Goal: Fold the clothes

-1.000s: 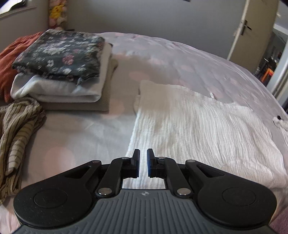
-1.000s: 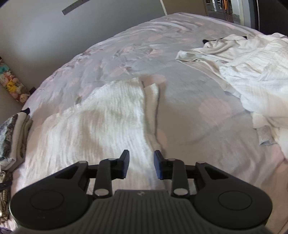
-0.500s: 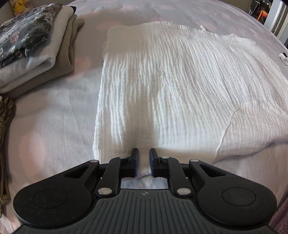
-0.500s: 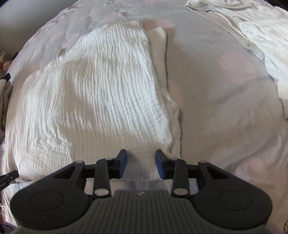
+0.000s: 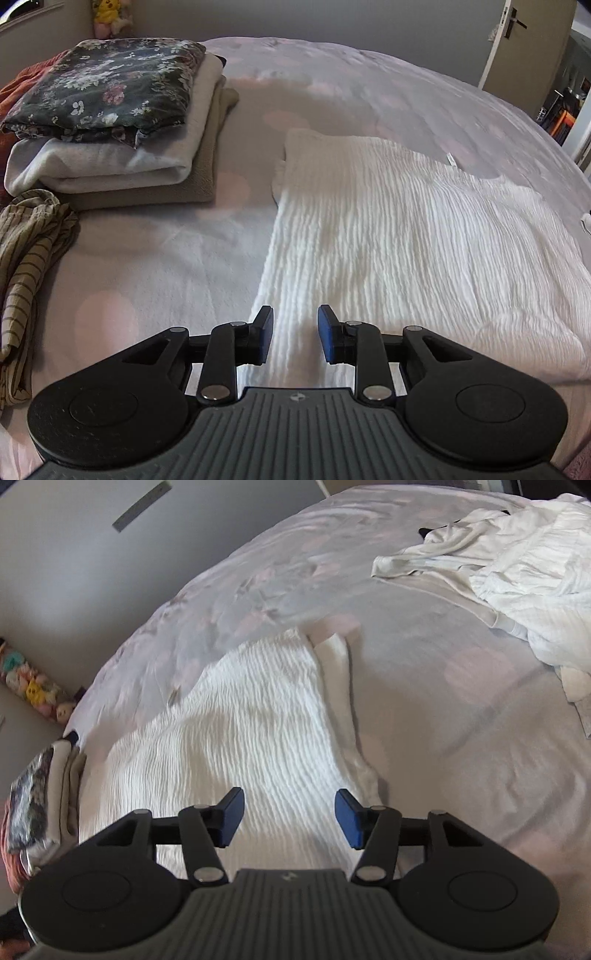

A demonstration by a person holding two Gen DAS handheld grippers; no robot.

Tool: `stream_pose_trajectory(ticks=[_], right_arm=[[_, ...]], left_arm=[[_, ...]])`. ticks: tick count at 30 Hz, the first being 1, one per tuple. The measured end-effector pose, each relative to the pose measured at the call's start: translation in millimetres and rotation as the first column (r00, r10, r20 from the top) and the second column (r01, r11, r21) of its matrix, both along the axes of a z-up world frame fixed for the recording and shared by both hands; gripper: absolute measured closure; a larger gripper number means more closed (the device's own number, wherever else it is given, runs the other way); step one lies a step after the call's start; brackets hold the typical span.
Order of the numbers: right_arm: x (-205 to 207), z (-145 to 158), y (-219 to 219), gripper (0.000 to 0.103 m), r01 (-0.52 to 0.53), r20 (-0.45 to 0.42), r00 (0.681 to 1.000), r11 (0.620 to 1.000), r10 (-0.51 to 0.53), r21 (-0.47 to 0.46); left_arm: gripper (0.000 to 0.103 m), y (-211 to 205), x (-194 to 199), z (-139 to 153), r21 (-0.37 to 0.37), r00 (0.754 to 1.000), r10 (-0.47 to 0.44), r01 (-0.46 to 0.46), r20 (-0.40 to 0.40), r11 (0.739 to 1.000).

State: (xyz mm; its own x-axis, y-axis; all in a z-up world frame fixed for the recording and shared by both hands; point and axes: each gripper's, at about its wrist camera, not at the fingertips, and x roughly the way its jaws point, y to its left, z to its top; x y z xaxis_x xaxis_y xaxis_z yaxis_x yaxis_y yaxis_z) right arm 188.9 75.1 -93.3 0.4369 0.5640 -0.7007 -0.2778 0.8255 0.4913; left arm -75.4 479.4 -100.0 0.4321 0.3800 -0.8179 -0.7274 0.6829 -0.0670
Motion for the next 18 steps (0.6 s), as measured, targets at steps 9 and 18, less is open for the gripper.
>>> stream_pose_trajectory(ticks=[9, 18], right_arm=[[61.0, -13.6, 41.1, 0.038, 0.095, 0.204, 0.975, 0.995, -0.086, -0.035], [119.3, -44.3, 69.0, 0.056, 0.084, 0.225, 0.970, 0.996, -0.090, 0.038]], left_arm=[[0.061, 49.5, 35.9, -4.1, 0.032, 0.979, 0.146, -0.152, 0.144, 0.988], [0.061, 86.4, 49.3, -27.5, 0.074, 0.956, 0.126, -0.151, 0.263, 0.986]])
